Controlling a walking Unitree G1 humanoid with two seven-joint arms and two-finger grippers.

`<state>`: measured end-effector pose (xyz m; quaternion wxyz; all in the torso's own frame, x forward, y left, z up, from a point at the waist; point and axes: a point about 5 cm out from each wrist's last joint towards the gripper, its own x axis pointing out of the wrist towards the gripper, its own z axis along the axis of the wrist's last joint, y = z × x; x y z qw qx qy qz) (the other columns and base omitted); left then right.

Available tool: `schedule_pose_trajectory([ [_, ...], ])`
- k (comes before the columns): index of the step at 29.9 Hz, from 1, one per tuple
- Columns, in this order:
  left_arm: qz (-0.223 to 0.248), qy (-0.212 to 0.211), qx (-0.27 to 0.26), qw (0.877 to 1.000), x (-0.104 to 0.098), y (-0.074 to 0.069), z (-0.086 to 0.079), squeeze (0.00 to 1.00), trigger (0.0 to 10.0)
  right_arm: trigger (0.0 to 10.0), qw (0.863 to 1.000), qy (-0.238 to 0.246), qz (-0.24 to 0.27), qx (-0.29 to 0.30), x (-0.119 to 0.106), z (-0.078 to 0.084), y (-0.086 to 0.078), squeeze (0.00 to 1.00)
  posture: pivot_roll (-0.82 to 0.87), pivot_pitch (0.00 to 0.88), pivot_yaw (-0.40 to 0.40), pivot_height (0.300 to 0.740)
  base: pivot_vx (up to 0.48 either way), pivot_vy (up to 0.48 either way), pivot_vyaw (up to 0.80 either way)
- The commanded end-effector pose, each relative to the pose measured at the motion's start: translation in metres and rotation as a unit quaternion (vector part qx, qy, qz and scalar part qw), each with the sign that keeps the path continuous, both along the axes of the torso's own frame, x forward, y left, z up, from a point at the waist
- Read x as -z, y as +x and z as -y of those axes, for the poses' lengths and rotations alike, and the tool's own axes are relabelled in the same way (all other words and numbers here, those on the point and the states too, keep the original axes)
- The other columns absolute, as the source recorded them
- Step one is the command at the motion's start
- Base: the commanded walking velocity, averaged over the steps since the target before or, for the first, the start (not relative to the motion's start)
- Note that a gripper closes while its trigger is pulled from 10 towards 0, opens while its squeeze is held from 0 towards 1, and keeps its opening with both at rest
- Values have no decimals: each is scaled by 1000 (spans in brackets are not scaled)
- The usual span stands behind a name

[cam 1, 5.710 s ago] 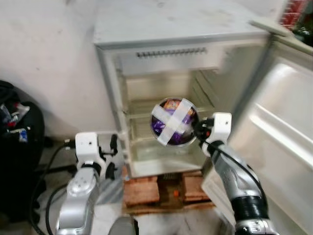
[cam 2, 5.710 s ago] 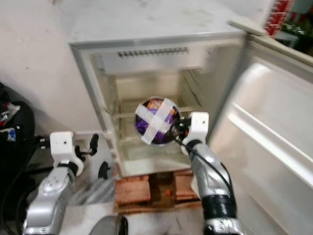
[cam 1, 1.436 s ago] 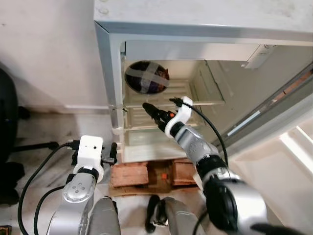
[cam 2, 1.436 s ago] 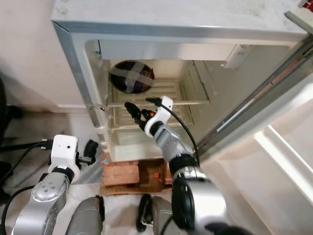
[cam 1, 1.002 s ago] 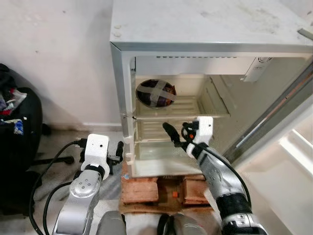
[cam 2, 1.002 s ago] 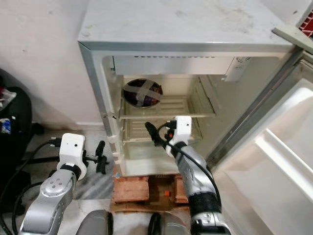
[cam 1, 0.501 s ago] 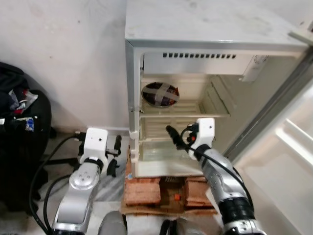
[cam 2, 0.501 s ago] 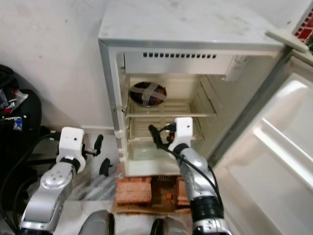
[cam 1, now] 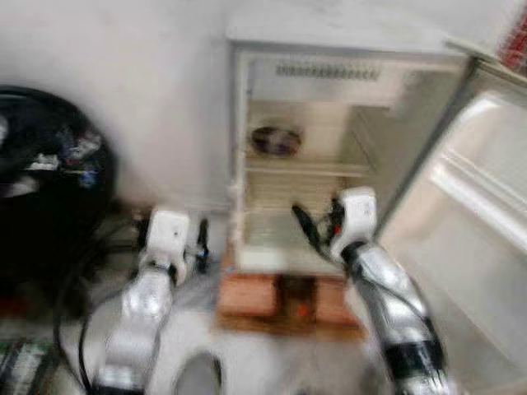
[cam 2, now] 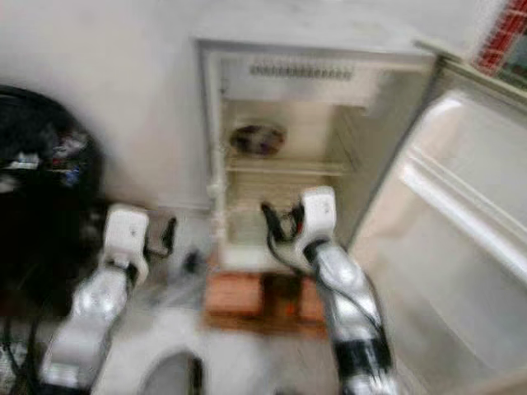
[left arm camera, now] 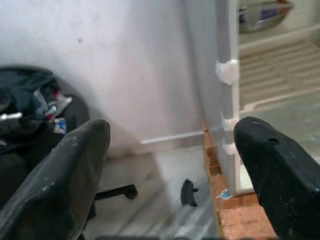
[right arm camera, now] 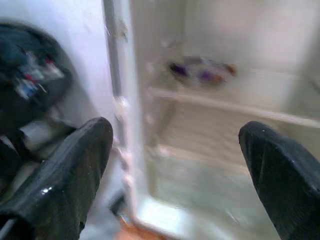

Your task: Restocking fridge

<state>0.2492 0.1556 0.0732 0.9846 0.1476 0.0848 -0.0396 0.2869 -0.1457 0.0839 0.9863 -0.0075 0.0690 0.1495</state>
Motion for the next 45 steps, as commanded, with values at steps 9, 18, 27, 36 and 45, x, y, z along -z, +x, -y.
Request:
schedule_pose_trajectory([
  [9,18,4,3,1000,-1,4,2,0,10000,10000,999,-23,30,-16,-11,3,-2,0,68,0,-12,740,0,-200,0],
  [18,31,-4,3,1000,-4,9,6,0,10000,10000,993,6,48,109,-14,8,11,0,66,0,4,740,0,-480,0],
  [27,27,-6,16,999,-1,10,14,0,10000,10000,996,5,34,77,-8,-2,9,0,52,0,-17,740,0,-476,0],
  [36,24,-15,31,999,0,6,17,0,10000,10000,998,55,-25,-26,2,-20,4,0,63,1,-21,740,0,-455,0],
  [45,19,-13,41,999,1,4,18,0,10000,10000,981,84,-80,-156,12,-38,-18,0,61,6,-17,740,0,-425,0],
])
